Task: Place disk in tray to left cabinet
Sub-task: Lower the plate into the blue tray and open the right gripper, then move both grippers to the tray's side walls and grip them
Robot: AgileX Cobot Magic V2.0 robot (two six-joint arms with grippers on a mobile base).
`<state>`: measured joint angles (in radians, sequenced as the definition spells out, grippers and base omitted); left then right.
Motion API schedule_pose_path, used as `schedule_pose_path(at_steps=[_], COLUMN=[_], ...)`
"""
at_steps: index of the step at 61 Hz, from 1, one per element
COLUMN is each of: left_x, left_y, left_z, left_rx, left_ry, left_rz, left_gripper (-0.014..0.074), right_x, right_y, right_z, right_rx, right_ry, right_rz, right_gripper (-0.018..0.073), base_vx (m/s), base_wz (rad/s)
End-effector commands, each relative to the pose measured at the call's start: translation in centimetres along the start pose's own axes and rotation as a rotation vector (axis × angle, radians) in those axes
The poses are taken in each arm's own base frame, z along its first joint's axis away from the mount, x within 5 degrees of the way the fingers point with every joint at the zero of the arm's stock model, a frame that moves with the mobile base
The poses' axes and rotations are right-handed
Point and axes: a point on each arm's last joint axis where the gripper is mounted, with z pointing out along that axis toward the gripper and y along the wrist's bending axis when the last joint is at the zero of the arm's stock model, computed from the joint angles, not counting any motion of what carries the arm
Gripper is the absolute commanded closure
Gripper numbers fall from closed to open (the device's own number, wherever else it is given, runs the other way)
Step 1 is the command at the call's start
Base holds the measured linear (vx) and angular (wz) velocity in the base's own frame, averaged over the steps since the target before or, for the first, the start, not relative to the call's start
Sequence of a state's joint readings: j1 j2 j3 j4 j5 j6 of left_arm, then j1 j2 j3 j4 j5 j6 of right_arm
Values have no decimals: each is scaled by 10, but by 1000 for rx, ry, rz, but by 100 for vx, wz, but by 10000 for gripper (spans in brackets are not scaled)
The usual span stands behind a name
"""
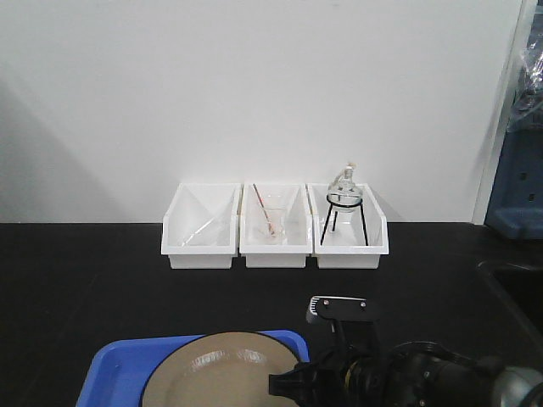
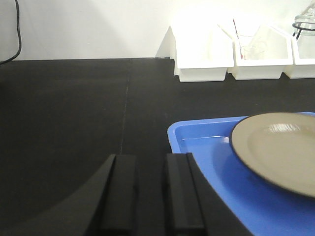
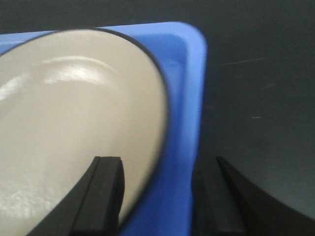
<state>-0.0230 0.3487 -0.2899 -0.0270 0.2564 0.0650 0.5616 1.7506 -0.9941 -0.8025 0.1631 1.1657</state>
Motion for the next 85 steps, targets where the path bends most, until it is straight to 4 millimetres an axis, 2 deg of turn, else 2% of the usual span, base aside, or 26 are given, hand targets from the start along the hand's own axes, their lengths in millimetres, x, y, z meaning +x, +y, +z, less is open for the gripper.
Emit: schedule_pose_path(at_steps=[1, 16, 23, 34, 42, 47, 56, 62, 66, 75, 85], left_x=[-16, -17, -16, -16, -16, -23, -44, -57, -63, -68, -64], left_y=[0, 0, 0, 0, 0, 0, 1, 0, -2, -6, -8], left_z=[-1, -2, -1, 0, 3, 5, 10, 19, 28, 59, 104], left_rx=[2, 1, 2, 2, 5, 7, 12, 28, 47, 86, 85], left_ry=[-96, -103, -94, -88, -67, -42, 14, 86, 148, 293, 413], left_rz=[1, 1, 1, 0, -9, -10, -10, -43, -84, -177, -212], left_gripper=[297, 297, 297, 297, 297, 295, 295, 295, 295, 295, 295], right_x=[-23, -17, -17, -19, -18, -26, -66, -90, -97, -96, -85], right_y=[-2, -21, -20, -13, -7, -8, -20, -39, -53, -64, -66], right_z=[-28, -43, -42, -41, -44, -50, -65, -74, -76, -71, -42], right_rx=[49, 256, 244, 165, 100, 67, -112, -188, -187, -175, -181], right_ry=[-69, 41, 37, 10, 66, 140, 164, 87, 58, 71, 148], right_rz=[-52, -74, -98, -34, 3, 7, 52, 47, 21, -10, 29], right_gripper=[159, 159, 159, 161, 174, 175, 175, 175, 175, 175, 175], base_vx=[0, 0, 0, 0, 0, 0, 0, 0, 0, 0, 0], base_wz=[0, 0, 0, 0, 0, 0, 0, 0, 0, 0, 0])
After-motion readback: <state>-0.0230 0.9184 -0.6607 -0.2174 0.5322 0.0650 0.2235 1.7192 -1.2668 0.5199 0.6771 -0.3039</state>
